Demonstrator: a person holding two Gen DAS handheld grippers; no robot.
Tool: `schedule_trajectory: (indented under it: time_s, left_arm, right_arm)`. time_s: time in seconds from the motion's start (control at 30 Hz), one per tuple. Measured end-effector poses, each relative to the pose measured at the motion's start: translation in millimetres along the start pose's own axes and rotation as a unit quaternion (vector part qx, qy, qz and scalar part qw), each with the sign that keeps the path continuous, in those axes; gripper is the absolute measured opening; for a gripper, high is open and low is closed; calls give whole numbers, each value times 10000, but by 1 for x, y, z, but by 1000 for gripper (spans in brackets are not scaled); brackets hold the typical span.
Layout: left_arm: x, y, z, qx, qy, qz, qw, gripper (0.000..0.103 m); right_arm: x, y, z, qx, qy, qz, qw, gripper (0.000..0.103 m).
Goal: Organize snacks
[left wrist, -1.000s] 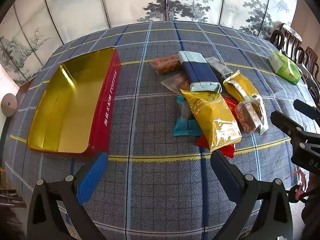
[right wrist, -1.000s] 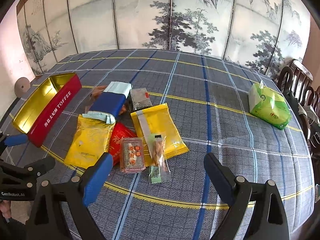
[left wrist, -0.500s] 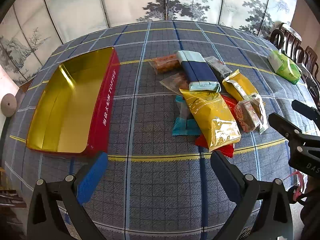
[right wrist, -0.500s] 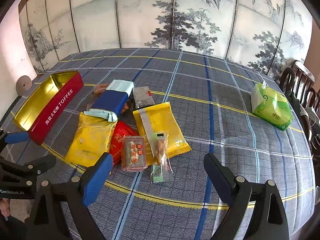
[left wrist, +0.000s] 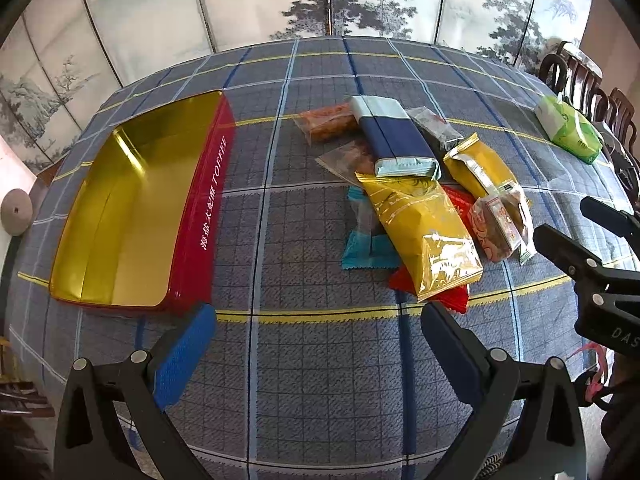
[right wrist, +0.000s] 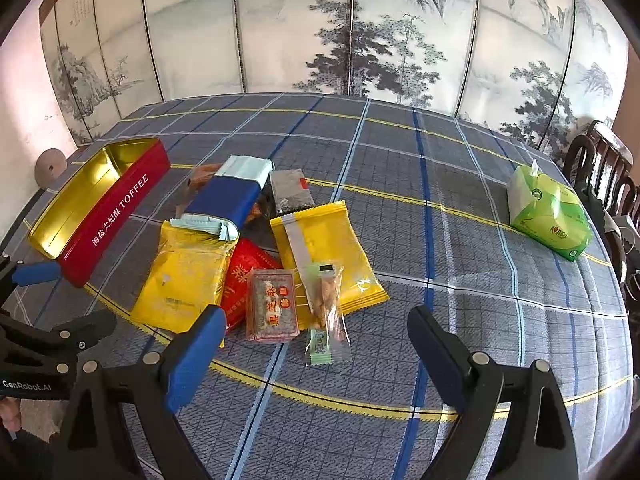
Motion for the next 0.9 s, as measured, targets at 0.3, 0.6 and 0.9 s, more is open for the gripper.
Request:
schedule_trajectory:
  time_s: [0.3, 0.6, 0.9]
  left_arm:
    - [1, 2, -1, -28, 9, -1, 10000, 101]
    - [3, 3, -1, -21, 4, -8, 10000, 101]
    - [2, 5, 2, -12, -23, 27, 10000, 101]
  right_arm:
    - [4, 5, -5, -71, -18, 11, 10000, 90]
    - [17, 20, -16, -340, 87, 64, 9994, 48]
    - [21, 34, -18, -353, 229, 199, 9989, 46]
Point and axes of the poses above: each gripper's, at about its wrist camera, not at the fingertips, and y roughly the way its jaws point, x to its right, z to its top, the point moved 6 cm from there along y, roughly the way its jaws point, and after that the axes turned 10 degrees about x, right-handed, at the moved point
